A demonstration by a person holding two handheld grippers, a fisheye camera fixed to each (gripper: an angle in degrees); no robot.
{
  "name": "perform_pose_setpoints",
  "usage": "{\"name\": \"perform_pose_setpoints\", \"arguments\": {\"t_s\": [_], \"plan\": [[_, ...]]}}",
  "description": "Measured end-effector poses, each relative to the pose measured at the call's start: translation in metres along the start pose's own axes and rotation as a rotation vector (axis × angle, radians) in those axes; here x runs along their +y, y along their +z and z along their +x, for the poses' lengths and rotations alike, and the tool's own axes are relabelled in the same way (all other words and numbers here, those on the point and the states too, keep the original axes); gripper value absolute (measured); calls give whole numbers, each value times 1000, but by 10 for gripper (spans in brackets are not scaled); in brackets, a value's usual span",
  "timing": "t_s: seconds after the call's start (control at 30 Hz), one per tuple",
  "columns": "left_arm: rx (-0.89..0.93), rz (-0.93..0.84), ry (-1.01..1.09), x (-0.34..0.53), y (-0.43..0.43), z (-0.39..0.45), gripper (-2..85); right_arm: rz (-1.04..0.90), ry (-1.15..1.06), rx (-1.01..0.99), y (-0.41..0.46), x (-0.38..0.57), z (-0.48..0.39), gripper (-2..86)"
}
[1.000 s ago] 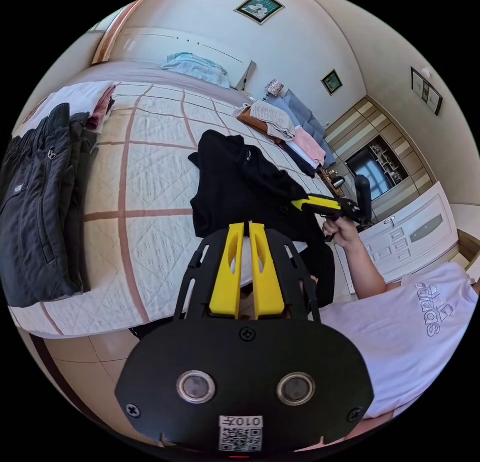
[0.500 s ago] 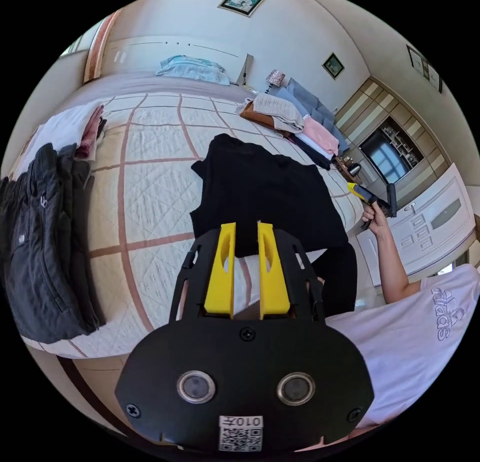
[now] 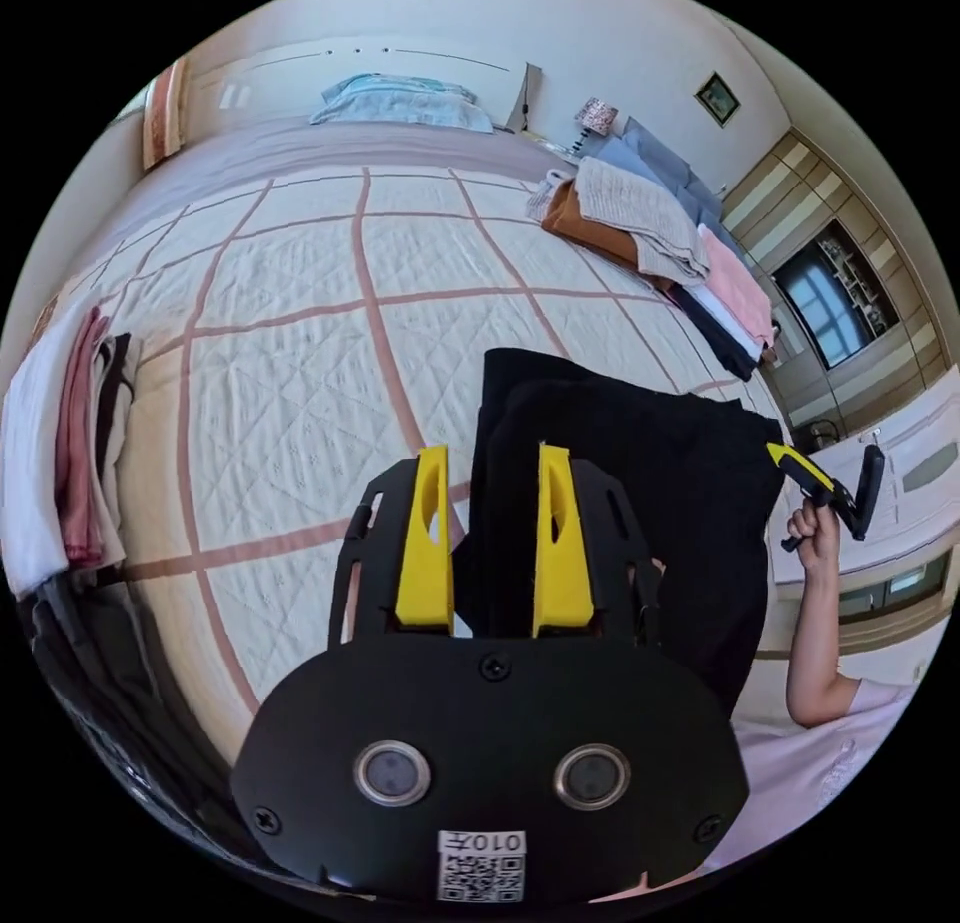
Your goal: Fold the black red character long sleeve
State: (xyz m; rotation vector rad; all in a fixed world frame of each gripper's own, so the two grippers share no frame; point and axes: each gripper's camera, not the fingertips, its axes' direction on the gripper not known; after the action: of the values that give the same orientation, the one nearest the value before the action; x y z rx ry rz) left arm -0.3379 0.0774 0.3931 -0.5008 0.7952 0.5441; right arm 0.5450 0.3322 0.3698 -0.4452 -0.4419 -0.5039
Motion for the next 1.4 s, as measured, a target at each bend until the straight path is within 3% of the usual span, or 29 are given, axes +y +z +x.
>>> {"name": "perform_pose_setpoints", "arguments": {"t_s": [0.13, 0.27, 0.33, 0.4, 0.47, 0.53, 0.67, 0.9, 1.03, 1.2, 1.4], "plan": [[11, 180, 165, 32, -35, 26, 36, 37, -78, -98, -34, 40, -1, 42], [127, 321, 363, 102, -88, 45, 15, 123, -181, -320, -61, 100, -7, 39], [122, 362, 424, 142, -108, 50, 12, 110, -214, -304, -55, 124, -15, 40], [105, 349, 443, 181, -117, 53, 11, -11, -146, -242, -27, 147, -18, 38], [32, 228, 436, 223, -104, 54, 13, -62, -97, -238, -10, 161, -19, 37], [-16, 164, 401, 245, -91, 53, 15, -37, -89, -246, -9, 171, -23, 41], [-66, 264, 377, 262, -99, 64, 33, -17, -142, -190, -20, 174, -39, 63], [-92, 169, 539, 252, -88, 82, 77, -33, -159, -152, -19, 185, -55, 60], [-92, 143, 599, 263, -95, 86, 71, -1, -134, -130, -22, 200, -67, 47], [-199, 173, 630, 283, -107, 99, 32, -19, -211, 63, -39, 200, -100, 24], [-169, 431, 637, 276, -234, 112, 7, 401, -229, 63, -223, 160, -119, 21]]}}
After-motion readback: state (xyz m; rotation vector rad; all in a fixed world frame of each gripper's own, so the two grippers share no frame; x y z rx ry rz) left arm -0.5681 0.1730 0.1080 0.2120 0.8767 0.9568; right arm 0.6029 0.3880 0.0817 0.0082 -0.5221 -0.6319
